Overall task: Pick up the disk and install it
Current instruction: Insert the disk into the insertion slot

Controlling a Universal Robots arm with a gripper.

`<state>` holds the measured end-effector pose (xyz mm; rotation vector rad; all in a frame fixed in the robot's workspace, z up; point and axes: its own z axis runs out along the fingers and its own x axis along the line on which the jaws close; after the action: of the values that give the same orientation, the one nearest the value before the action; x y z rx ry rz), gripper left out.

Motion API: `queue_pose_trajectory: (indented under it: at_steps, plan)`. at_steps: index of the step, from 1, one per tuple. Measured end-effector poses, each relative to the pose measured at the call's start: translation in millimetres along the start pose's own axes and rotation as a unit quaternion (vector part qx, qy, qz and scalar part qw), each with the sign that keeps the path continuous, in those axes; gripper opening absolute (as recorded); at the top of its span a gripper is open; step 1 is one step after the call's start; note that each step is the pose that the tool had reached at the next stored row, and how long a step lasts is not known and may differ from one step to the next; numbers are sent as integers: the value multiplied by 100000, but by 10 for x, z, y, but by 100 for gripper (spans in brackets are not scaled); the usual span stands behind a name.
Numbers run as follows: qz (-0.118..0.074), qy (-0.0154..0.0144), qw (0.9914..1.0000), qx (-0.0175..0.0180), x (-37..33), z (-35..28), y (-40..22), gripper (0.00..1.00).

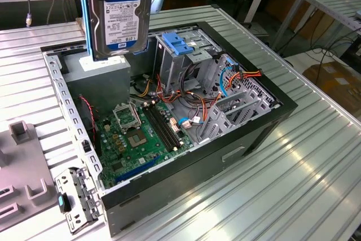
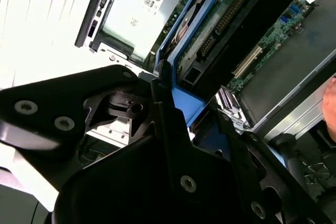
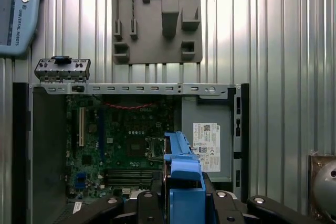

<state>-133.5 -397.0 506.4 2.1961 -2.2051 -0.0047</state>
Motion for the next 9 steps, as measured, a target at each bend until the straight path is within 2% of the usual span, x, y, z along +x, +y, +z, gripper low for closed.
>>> queue_pose_trajectory:
  at_steps: [9]
  plan:
    - [-1, 1, 100000, 0, 111, 2, -1, 37]
